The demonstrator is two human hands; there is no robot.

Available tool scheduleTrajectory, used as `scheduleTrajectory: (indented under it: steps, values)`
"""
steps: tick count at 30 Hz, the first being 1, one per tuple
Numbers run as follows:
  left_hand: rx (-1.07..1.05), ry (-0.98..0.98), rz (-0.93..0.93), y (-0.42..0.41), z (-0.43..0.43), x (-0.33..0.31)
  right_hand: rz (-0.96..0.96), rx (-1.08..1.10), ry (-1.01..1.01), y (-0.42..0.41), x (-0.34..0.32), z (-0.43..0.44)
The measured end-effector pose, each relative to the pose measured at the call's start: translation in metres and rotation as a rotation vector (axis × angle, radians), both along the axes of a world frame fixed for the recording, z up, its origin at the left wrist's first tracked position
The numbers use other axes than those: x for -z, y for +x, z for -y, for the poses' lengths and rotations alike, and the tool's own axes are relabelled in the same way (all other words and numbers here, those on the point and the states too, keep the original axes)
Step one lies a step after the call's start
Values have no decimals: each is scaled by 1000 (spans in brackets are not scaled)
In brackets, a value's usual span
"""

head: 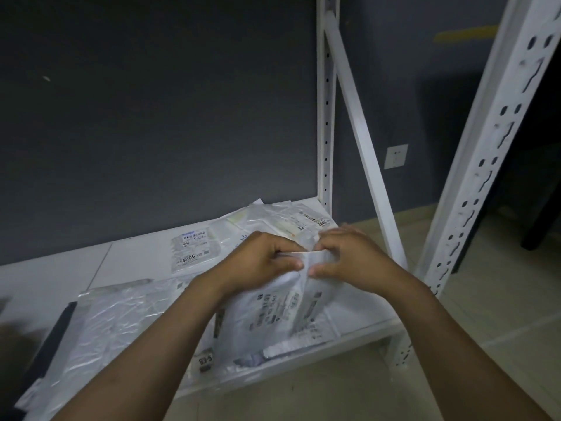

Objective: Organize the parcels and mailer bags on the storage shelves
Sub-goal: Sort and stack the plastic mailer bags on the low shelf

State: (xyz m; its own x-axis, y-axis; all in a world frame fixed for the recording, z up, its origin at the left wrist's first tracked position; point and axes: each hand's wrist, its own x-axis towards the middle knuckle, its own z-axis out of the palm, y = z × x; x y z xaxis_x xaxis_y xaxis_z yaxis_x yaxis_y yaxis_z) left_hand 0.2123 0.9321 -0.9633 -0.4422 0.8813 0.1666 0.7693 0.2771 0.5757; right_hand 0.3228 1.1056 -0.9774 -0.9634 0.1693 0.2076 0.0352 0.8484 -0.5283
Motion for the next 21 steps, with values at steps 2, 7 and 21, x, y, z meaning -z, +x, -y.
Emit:
scheduleTrajectory:
  steps: [2,7,21]
  values:
    - [-88,-23,-82,-6,2,-2,66,74,-30,2,4,-3]
    - [-472,89,-174,-16,6,9,-109,219,-277,5,15,-16]
    - [-743,-410,190,-4,7,131,212,684,-337,4,118,-55]
